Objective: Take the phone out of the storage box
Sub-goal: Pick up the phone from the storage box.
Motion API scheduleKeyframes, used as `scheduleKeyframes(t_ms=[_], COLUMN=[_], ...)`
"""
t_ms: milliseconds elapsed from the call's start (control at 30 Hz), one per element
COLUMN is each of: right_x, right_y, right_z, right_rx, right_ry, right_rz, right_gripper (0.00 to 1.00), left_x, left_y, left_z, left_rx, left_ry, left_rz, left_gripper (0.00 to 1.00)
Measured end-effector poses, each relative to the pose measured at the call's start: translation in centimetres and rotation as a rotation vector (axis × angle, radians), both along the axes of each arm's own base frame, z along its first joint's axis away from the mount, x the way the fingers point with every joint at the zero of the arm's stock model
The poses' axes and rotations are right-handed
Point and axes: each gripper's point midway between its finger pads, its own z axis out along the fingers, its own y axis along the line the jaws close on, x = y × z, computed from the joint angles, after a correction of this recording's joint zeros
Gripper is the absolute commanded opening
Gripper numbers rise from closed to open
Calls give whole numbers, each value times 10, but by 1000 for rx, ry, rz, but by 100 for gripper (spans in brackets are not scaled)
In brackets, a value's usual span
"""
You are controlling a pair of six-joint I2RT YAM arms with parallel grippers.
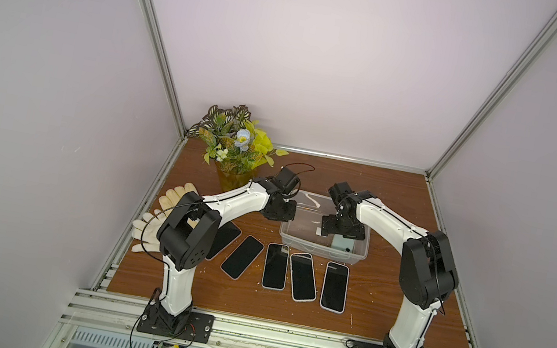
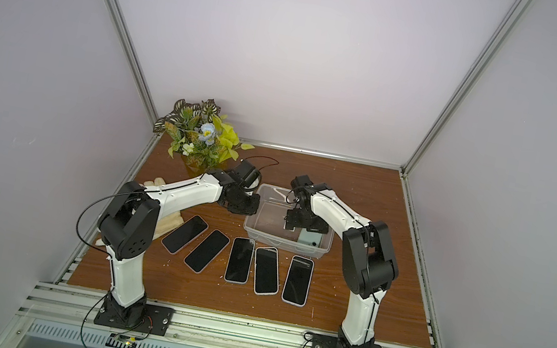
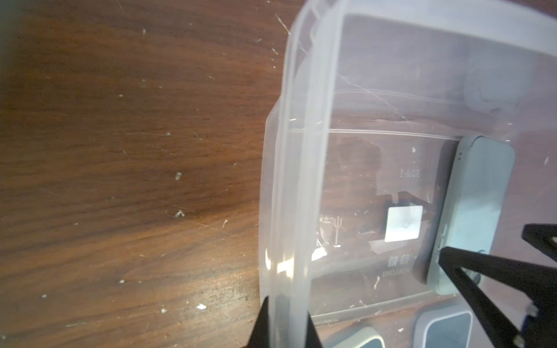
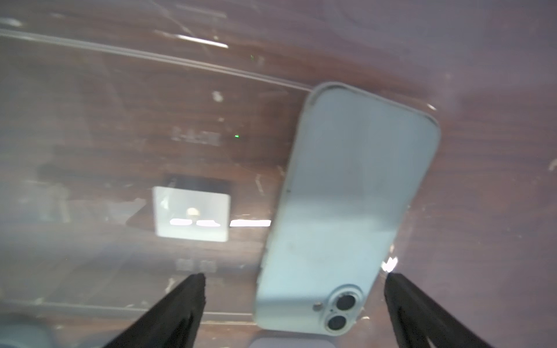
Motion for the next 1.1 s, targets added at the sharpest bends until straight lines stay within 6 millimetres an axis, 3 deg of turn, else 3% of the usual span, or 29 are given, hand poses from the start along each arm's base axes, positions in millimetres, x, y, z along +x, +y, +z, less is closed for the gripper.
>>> scheduleKeyframes(t_ms=[233, 600, 667, 767, 867, 933, 967, 1100], right_x=[-18, -14, -13, -12, -10, -9, -9, -7], right_y=[-10, 9, 10, 7, 5, 3, 3, 2], right_z=[-20, -37, -37, -37, -36, -36, -36, -34], right_rx=[-29, 162, 165, 137, 120, 110, 107, 100], right_ry=[46, 87, 86, 93, 88, 84, 83, 74], right_rz=[-62, -118, -111, -97, -85, -76, -73, -51], right_gripper=[99, 98, 93, 77, 50, 45, 45, 43], left_x=[-3, -7, -7, -8, -9, -9, -9, -5], left_y=[7, 11, 11, 11, 12, 12, 12, 8], left_z=[0, 2, 2, 2, 2, 2, 2, 4], left_rx=[6, 7, 8, 12, 15, 16, 18, 11], left_ry=[6, 5, 5, 8, 12, 14, 15, 18], left_rz=[64, 88, 87, 87, 87, 87, 87, 83], left_gripper=[0, 0, 0, 0, 0, 0, 3, 52])
